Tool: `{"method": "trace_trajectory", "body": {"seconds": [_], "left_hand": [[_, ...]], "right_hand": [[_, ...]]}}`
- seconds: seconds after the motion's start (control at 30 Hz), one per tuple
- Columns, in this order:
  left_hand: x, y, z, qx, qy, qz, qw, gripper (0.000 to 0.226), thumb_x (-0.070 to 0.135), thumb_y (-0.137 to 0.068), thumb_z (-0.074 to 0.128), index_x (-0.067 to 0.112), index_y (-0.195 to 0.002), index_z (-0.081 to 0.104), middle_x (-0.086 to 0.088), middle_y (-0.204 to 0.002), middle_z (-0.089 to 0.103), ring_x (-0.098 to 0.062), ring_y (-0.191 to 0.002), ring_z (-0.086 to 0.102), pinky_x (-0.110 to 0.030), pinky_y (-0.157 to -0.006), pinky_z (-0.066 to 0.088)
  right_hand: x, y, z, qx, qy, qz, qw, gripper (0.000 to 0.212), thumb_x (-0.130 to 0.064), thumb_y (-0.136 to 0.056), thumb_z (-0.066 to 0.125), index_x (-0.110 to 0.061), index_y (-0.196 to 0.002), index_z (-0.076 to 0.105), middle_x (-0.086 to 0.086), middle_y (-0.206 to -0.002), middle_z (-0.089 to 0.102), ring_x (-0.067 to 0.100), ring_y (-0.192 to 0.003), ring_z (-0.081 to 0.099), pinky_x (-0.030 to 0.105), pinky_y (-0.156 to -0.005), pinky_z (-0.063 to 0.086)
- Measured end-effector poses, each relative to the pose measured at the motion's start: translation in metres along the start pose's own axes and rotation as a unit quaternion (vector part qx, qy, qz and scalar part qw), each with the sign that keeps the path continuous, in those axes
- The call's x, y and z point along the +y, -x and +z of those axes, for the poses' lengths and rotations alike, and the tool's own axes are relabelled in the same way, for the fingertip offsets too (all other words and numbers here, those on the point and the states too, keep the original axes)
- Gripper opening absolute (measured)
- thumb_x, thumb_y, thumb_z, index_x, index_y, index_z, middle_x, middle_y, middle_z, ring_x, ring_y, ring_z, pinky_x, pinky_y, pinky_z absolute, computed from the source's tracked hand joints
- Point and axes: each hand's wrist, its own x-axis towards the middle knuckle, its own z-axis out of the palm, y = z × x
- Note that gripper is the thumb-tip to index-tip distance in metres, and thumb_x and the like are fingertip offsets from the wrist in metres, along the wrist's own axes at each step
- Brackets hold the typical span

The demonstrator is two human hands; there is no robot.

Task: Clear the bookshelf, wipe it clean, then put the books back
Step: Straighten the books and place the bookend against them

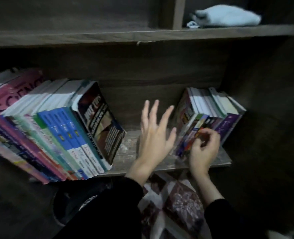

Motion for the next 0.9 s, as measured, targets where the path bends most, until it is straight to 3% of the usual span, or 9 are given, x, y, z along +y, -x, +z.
{"method": "trace_trajectory", "body": {"seconds": [0.07,0.2,0.4,0.5,0.6,0.67,0.73,0.83,0.9], "left_hand": [[0.027,-0.023,0.018,-0.073,0.052,-0.022,0.996,0.061,0.038,-0.089,0.056,0.024,-0.145,0.038,-0.014,-0.155,0.024,-0.029,-0.146,0.001,-0.044,-0.116,0.013],[0.059,-0.049,0.048,-0.194,0.161,-0.112,0.961,0.082,0.045,-0.087,0.063,0.035,-0.151,0.013,-0.009,-0.160,0.004,-0.022,-0.145,-0.014,-0.044,-0.116,0.010],[0.068,-0.056,0.066,-0.194,0.199,-0.174,0.945,0.102,0.053,-0.076,0.073,0.047,-0.149,0.002,-0.008,-0.159,-0.011,-0.038,-0.144,0.009,-0.049,-0.108,0.030],[0.063,-0.057,0.060,-0.161,0.184,-0.194,0.950,0.110,0.057,-0.073,0.073,0.045,-0.149,-0.006,-0.011,-0.159,-0.010,-0.041,-0.140,0.023,-0.045,-0.101,0.038],[0.058,-0.057,0.056,-0.132,0.141,-0.221,0.956,0.107,0.057,-0.074,0.072,0.044,-0.149,-0.003,-0.012,-0.159,-0.006,-0.041,-0.136,0.033,-0.045,-0.098,0.040],[0.056,-0.057,0.054,-0.114,0.110,-0.229,0.960,0.101,0.054,-0.077,0.071,0.043,-0.150,0.004,-0.013,-0.159,-0.005,-0.041,-0.130,0.041,-0.044,-0.097,0.042],[0.052,-0.056,0.052,-0.106,0.089,-0.227,0.964,0.093,0.053,-0.079,0.070,0.043,-0.150,0.012,-0.012,-0.159,-0.003,-0.039,-0.125,0.047,-0.043,-0.098,0.041],[0.049,-0.056,0.050,-0.110,0.073,-0.218,0.967,0.080,0.055,-0.079,0.069,0.041,-0.147,0.028,-0.012,-0.157,0.007,-0.035,-0.111,0.058,-0.041,-0.096,0.045],[0.049,-0.057,0.051,-0.115,0.066,-0.207,0.969,0.078,0.057,-0.078,0.068,0.040,-0.145,0.032,-0.012,-0.156,0.010,-0.034,-0.105,0.061,-0.041,-0.094,0.046]], "right_hand": [[0.004,-0.020,-0.012,0.030,0.043,0.039,0.998,0.054,-0.003,-0.067,0.052,-0.002,-0.121,0.052,0.023,-0.118,0.052,0.036,-0.114,0.045,0.041,-0.101,0.030],[0.018,-0.034,-0.019,-0.066,0.073,0.082,0.992,0.071,-0.008,-0.077,0.057,-0.009,-0.144,0.032,0.022,-0.136,0.039,0.039,-0.128,0.038,0.048,-0.108,0.030],[0.023,-0.021,-0.015,-0.150,0.088,0.062,0.983,0.075,-0.005,-0.082,0.064,-0.010,-0.148,0.029,0.017,-0.132,0.035,0.034,-0.126,0.036,0.046,-0.106,0.031],[0.023,-0.019,-0.014,-0.188,0.074,0.036,0.979,0.078,-0.008,-0.083,0.067,-0.015,-0.149,0.025,0.007,-0.134,0.034,0.020,-0.129,0.031,0.027,-0.101,0.026],[0.030,-0.020,-0.015,-0.251,0.011,0.051,0.967,0.084,-0.015,-0.086,0.068,-0.034,-0.148,0.015,-0.025,-0.137,0.025,-0.007,-0.128,0.023,0.009,-0.100,0.020],[0.042,-0.021,-0.015,-0.299,-0.022,0.082,0.950,0.086,-0.018,-0.083,0.073,-0.039,-0.147,0.020,-0.040,-0.133,0.026,-0.019,-0.124,0.029,0.000,-0.093,0.024],[0.054,-0.020,-0.013,-0.347,-0.034,0.139,0.927,0.091,-0.018,-0.079,0.078,-0.037,-0.148,0.022,-0.042,-0.126,0.036,-0.017,-0.120,0.040,0.005,-0.094,0.033],[0.063,-0.017,-0.010,-0.379,-0.003,0.153,0.913,0.102,-0.025,-0.071,0.083,-0.046,-0.145,0.017,-0.025,-0.129,0.044,0.006,-0.121,0.047,0.035,-0.103,0.041],[0.059,-0.022,-0.005,-0.379,0.015,0.146,0.914,0.106,-0.027,-0.070,0.083,-0.057,-0.138,0.007,-0.021,-0.128,0.042,0.008,-0.116,0.047,0.038,-0.099,0.042]]}}
